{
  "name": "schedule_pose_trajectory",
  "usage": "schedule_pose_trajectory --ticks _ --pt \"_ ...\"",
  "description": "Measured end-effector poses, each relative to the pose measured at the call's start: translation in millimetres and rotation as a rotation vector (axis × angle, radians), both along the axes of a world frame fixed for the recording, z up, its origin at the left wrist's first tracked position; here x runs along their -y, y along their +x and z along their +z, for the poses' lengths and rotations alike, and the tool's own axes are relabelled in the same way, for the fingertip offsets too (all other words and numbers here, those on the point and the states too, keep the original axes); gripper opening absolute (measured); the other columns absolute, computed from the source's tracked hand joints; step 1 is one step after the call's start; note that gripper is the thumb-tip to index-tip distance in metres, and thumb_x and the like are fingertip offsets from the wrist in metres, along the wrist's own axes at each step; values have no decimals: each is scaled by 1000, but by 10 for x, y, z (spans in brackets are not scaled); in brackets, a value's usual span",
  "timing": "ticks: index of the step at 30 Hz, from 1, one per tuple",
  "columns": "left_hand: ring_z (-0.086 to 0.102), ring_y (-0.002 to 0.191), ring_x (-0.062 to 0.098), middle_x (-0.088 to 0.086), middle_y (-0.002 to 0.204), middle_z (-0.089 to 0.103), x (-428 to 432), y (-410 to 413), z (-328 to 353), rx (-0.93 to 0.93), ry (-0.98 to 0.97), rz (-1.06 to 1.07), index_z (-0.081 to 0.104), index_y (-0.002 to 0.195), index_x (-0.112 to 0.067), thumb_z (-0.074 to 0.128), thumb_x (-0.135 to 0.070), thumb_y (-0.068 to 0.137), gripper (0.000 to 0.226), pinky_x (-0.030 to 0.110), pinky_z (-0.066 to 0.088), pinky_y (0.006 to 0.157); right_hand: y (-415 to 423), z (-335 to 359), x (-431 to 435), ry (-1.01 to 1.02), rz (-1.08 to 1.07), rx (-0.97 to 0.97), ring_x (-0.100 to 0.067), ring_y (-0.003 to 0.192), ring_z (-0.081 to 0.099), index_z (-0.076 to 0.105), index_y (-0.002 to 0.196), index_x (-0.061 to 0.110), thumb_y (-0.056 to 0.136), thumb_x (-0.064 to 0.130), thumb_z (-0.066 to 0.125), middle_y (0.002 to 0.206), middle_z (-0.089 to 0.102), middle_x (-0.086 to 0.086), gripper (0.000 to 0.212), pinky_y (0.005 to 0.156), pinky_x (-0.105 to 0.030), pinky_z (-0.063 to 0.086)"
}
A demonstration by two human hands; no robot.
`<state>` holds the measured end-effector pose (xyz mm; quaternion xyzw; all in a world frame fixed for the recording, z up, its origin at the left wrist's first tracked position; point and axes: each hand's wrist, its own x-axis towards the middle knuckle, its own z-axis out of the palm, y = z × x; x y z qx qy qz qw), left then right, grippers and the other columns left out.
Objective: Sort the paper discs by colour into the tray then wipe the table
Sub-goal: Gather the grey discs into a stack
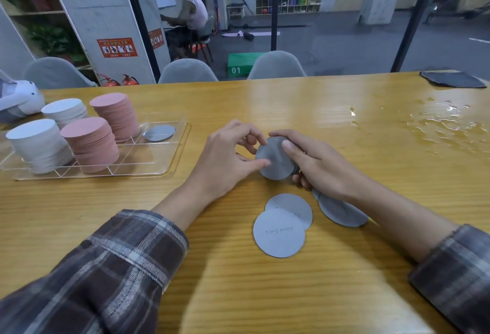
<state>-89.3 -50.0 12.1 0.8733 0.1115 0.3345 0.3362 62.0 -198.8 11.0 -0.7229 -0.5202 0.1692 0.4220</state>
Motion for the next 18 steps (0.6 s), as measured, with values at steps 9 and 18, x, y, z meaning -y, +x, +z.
schedule_pose_trajectory --ticks 9,18 --pt "62 71 14 -3 75 66 35 -14 18 -87 43 -42 69 82 -18 91 -30 78 26 11 42 62 49 -15 -6 -7 -50 181 -20 89 65 45 147 35 109 27 44 101 66 6 39 83 -34 52" --pt "54 94 7 -15 100 62 109 -76 45 -524 16 -258 76 93 -34 97 -50 61 41 18 44 79 79 5 5 -38 -76 330 -25 109 57 36 154 22 110 22 40 120 63 -4 44 83 -29 37"
